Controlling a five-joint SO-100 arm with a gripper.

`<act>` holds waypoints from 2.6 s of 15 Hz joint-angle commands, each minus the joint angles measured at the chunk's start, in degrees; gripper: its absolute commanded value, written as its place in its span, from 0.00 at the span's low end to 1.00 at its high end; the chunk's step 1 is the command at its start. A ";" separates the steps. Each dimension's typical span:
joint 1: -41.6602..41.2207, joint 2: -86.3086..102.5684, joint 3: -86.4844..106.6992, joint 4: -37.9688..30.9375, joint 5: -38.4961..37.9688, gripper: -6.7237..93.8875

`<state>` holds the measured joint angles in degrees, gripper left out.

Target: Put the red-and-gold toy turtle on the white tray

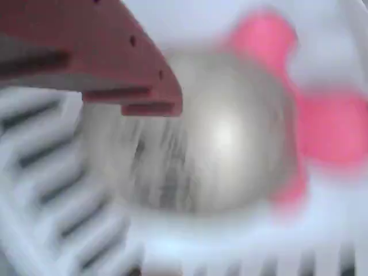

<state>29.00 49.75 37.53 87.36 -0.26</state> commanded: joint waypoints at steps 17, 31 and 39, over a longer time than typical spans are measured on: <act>-32.52 99.93 115.05 -52.65 -1.23 0.07; -32.96 136.14 129.55 -14.68 1.67 0.07; -33.22 136.58 129.73 -14.59 1.23 0.07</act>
<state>-3.69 185.98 167.78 71.89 0.18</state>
